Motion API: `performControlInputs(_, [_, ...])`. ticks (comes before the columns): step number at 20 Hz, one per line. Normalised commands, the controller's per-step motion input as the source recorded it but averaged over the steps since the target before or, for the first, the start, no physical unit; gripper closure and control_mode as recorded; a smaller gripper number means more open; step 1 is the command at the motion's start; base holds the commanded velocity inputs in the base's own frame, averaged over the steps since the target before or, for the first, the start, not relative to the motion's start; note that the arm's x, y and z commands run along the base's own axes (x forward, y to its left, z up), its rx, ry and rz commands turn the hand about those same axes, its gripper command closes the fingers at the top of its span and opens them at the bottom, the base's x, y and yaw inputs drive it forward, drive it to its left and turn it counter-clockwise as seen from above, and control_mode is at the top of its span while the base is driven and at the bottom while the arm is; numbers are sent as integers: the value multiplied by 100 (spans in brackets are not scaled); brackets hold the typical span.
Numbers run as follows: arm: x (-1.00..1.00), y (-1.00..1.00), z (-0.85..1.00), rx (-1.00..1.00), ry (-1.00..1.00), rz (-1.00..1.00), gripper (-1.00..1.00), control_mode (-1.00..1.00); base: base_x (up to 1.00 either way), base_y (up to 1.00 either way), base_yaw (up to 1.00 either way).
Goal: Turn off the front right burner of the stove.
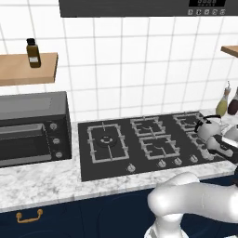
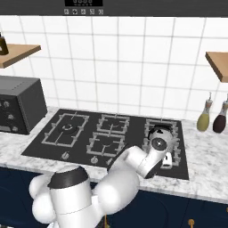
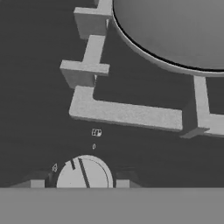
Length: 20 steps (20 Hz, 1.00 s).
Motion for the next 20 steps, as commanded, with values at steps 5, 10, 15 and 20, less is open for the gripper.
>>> performControlInputs(5, [-31, -39, 0, 15, 13, -72, 100, -100, 0, 0, 0])
performControlInputs(10, [-26, -25, -5, 10, 0, -79, 100, -100, 0, 0, 0])
performControlInputs(15, [-15, -15, -3, 8, 0, -83, 100, -100, 0, 0, 0])
performControlInputs(20, [-11, -7, -2, 5, 0, -88, 100, -100, 0, 0, 0])
